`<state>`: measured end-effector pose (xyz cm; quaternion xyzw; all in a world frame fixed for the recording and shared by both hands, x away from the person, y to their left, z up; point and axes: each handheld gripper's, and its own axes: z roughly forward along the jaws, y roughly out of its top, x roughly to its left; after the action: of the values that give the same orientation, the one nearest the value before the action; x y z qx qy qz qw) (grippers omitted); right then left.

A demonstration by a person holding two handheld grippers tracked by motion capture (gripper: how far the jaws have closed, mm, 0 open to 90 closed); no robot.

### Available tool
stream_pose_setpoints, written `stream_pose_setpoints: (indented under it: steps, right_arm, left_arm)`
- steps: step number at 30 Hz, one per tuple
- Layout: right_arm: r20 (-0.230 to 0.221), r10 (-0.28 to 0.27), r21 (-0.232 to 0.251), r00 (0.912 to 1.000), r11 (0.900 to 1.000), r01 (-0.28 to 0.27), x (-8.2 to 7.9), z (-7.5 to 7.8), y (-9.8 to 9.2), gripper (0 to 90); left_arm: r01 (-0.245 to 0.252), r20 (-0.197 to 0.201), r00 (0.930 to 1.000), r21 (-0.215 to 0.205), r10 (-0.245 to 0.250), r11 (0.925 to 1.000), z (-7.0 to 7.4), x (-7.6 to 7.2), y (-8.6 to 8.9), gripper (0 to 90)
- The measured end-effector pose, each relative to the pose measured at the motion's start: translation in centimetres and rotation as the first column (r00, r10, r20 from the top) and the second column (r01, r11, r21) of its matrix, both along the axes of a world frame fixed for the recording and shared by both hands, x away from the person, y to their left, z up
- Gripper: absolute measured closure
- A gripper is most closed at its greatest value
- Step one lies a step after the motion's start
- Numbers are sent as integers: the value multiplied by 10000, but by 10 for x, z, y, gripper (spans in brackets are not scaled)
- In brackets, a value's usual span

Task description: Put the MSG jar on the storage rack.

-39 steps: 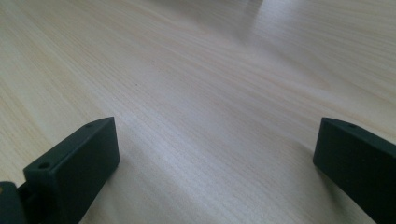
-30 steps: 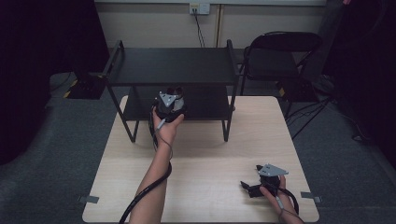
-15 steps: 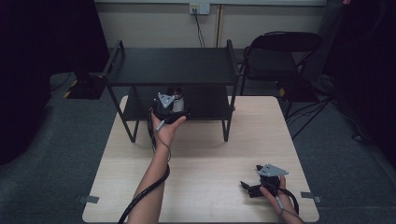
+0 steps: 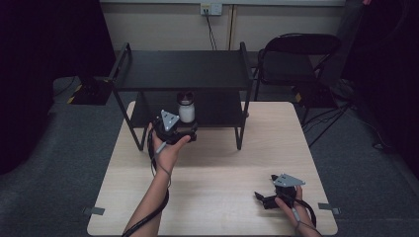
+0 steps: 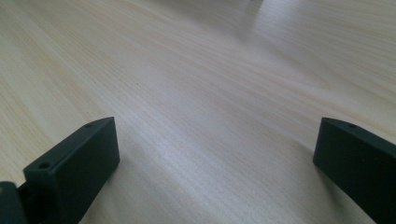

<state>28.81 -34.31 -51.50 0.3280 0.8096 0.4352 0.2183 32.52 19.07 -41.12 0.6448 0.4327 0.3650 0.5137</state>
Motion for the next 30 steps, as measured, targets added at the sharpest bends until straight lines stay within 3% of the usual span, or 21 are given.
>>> stream_pose_setpoints:
  steps: [9,13,16,23,27,30]
  right_arm:
    - [-1,-1,2,10000,10000,1,0,0,0,0]
    - [-3,-1,3,10000,10000,1,0,0,0,0]
    - [-1,-2,5,10000,10000,2,0,0,0,0]
    - [3,-21,6,10000,10000,21,0,0,0,0]
    - [0,-22,7,10000,10000,22,0,0,0,0]
    - [-3,-22,9,10000,10000,22,0,0,0,0]
  left_arm:
    - [843,-345,9958,-271,-852,9961,-21,-50,32,0]
    - [756,-408,9963,43,-753,9971,-37,-73,42,0]
    - [683,-666,9955,21,-680,9977,-51,-88,49,0]
    - [683,-1104,9919,466,-628,9966,-83,-118,58,0]
    - [616,-1056,9926,135,-598,9980,-102,-131,61,0]
    - [745,-1276,9892,112,-725,9972,-105,-135,63,0]
